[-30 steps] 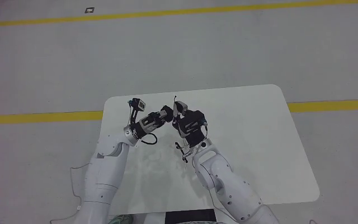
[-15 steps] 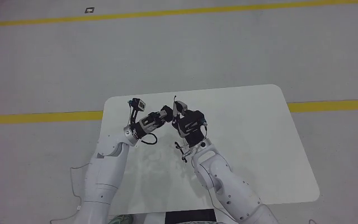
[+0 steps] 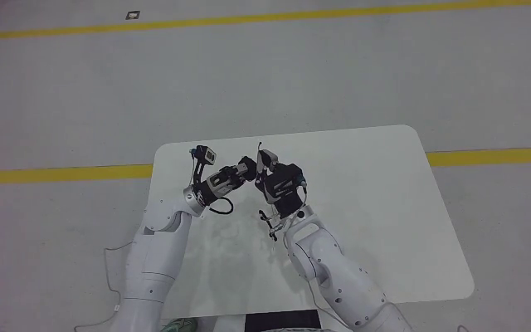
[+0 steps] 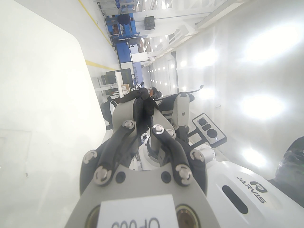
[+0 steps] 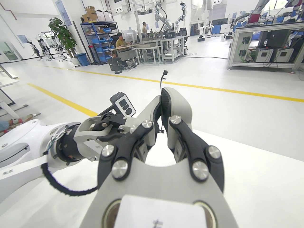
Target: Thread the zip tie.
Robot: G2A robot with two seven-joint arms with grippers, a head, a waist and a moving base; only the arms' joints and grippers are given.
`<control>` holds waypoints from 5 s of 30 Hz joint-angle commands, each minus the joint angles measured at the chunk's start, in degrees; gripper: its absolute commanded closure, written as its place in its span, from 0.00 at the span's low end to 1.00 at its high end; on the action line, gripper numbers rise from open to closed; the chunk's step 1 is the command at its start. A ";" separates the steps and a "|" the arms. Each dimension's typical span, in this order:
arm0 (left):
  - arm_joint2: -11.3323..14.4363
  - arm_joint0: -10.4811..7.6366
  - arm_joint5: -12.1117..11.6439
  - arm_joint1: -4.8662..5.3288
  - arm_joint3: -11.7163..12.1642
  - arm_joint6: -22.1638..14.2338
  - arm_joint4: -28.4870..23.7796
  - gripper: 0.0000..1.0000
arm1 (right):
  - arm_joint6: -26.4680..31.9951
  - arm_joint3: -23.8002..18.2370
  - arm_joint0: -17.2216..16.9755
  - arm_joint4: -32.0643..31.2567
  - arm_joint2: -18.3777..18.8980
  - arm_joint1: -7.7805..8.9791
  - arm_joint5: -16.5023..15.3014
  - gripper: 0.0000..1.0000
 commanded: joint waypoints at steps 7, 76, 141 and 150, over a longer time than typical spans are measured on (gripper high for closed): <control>0.00 0.00 0.00 0.00 0.00 0.00 0.00 1.00 | -0.02 -0.03 -0.10 -0.01 0.13 -0.09 -0.07 1.00; 0.00 0.00 0.00 0.00 0.00 0.00 0.00 1.00 | 0.27 0.45 -0.28 -0.05 1.35 -0.90 0.56 1.00; -1.36 -0.13 0.00 0.20 -0.89 -0.32 -0.69 1.00 | 0.06 -3.09 -2.18 8.45 3.31 -1.13 -3.27 1.00; -3.06 -0.15 0.00 -0.71 -0.10 -2.78 -0.15 1.00 | 0.14 -3.82 -2.31 9.56 3.01 -1.15 -4.11 1.00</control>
